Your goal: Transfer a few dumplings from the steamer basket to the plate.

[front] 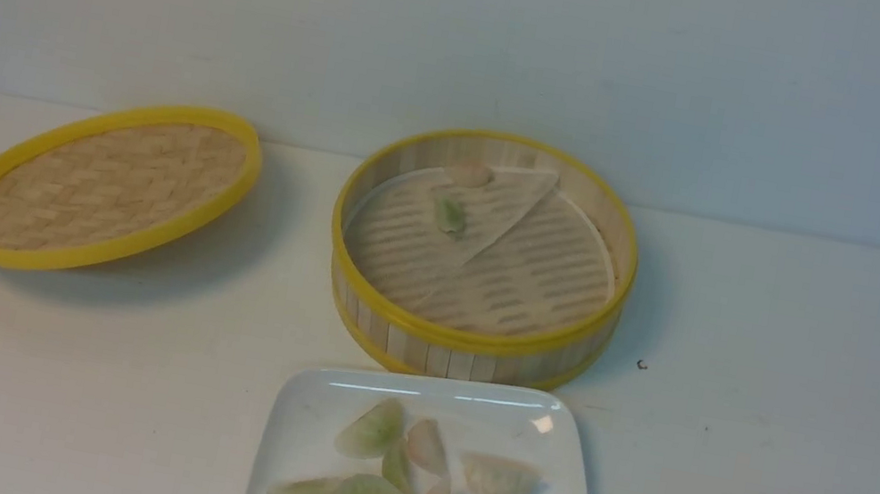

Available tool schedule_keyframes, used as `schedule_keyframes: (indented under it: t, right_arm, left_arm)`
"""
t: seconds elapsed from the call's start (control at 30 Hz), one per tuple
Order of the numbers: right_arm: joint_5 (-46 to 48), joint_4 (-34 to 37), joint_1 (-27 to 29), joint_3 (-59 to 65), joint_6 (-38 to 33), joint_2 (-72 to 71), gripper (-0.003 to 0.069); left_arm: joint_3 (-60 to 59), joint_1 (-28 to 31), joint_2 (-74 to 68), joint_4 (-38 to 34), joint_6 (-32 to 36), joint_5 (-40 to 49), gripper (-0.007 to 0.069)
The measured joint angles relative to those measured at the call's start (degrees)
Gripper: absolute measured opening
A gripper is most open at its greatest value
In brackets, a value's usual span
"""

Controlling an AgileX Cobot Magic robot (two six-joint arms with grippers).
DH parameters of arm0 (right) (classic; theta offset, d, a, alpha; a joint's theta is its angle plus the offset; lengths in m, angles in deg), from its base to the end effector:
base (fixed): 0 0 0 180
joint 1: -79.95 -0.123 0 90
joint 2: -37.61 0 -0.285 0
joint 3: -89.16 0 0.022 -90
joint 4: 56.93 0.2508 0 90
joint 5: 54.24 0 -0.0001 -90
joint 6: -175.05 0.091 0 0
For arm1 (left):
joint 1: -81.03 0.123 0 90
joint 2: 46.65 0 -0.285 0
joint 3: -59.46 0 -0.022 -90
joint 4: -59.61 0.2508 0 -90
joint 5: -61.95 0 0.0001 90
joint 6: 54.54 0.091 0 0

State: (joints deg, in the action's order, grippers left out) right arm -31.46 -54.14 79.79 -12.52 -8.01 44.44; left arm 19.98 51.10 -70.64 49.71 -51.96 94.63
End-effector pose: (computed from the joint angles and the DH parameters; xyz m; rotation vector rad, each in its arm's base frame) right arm 0.0516 0.0019 0.1720 -0.0236 1.8831 0.0138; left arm 0.0342 -0.0294 0.3614 0.4253 1.6463 -0.5461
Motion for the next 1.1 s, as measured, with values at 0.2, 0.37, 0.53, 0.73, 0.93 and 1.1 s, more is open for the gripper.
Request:
schedule_keyframes:
  t: [0.2,0.37,0.53,0.73,0.93,1.1]
  right_arm:
    - [0.00,0.00,0.00,0.00,0.00,0.00,-0.0014]
    - [0.00,0.00,0.00,0.00,0.00,0.00,-0.0014]
    - [0.00,0.00,0.00,0.00,0.00,0.00,-0.0014]
    - [0.00,0.00,0.00,0.00,0.00,0.00,-0.0014]
    - [0.00,0.00,0.00,0.00,0.00,0.00,-0.0014]
    - [0.00,0.00,0.00,0.00,0.00,0.00,-0.0014]
  left_arm:
    - [-0.54,0.29,0.35,2.27,0.00,-0.08,-0.0006]
    - [-6.42,7.49,4.07,3.65,0.00,-2.35,-0.0006]
    - [-19.83,20.52,12.41,3.96,0.04,-6.76,-0.0006]
    - [-33.37,25.90,16.79,4.98,0.04,-9.50,-0.0006]
    - [-39.17,26.08,16.79,5.57,-0.01,-10.50,-0.0006]
    - [-39.21,26.08,16.79,5.62,-0.01,-10.55,-0.0006]
